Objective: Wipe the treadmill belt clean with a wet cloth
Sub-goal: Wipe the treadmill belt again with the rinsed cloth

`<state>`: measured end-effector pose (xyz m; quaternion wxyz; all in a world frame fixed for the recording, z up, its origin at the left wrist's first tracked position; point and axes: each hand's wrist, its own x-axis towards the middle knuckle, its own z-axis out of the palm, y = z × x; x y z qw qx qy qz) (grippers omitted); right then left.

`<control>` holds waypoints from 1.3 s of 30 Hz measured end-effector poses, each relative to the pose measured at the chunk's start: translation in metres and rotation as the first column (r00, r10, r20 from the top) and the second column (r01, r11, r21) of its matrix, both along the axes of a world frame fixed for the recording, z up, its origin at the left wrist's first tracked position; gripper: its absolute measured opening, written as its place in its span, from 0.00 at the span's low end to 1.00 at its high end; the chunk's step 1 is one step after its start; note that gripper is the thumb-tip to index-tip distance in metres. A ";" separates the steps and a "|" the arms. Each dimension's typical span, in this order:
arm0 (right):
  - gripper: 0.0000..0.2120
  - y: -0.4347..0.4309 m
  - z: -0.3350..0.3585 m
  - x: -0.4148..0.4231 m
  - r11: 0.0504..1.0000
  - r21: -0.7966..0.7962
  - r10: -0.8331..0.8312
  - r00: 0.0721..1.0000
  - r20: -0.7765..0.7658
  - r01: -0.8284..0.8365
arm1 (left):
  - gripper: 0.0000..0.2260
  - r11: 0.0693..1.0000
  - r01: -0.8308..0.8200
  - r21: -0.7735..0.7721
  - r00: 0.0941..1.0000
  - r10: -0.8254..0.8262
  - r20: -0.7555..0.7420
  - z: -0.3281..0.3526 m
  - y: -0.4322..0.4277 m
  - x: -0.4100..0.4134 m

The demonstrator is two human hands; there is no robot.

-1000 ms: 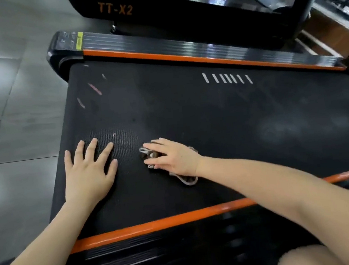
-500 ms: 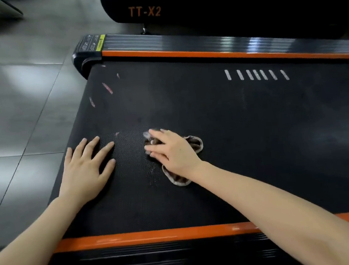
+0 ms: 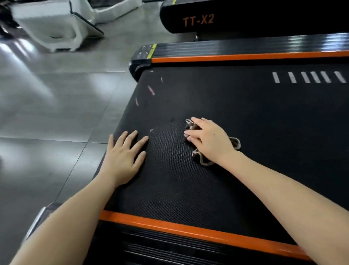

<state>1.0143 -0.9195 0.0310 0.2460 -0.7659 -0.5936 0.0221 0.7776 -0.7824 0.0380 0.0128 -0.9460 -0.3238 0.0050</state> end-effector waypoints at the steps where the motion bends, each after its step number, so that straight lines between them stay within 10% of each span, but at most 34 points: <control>1: 0.10 -0.001 -0.001 0.002 1.000 0.011 0.016 1.000 0.005 -0.017 | 0.29 1.000 0.004 0.003 1.000 -0.004 -0.004 0.000 -0.001 0.001; 8: 0.14 0.015 -0.005 0.017 0.998 0.043 -0.057 0.998 0.036 0.056 | 0.31 0.999 0.041 -0.007 0.999 -0.041 -0.018 0.005 0.009 0.004; 15: 0.13 0.095 -0.002 -0.008 0.987 0.072 -0.145 0.989 0.011 0.144 | 0.24 0.982 -0.157 -0.107 0.924 0.184 0.335 0.020 0.078 0.024; 23: 0.18 0.016 -0.002 -0.089 0.953 0.146 0.269 0.963 0.000 -0.266 | 0.24 0.831 -0.190 -0.523 0.861 0.397 0.318 -0.008 0.106 0.048; 32: 0.27 0.132 0.011 -0.071 0.941 0.095 -0.323 0.945 -0.047 0.326 | 0.26 0.841 -0.077 -0.536 0.840 0.344 0.419 -0.021 0.112 0.040; 39: 0.18 0.046 0.004 -0.142 0.987 0.092 -0.132 0.991 -0.004 0.132 | 0.31 0.774 -0.172 -0.610 0.854 0.426 0.300 -0.017 0.106 0.036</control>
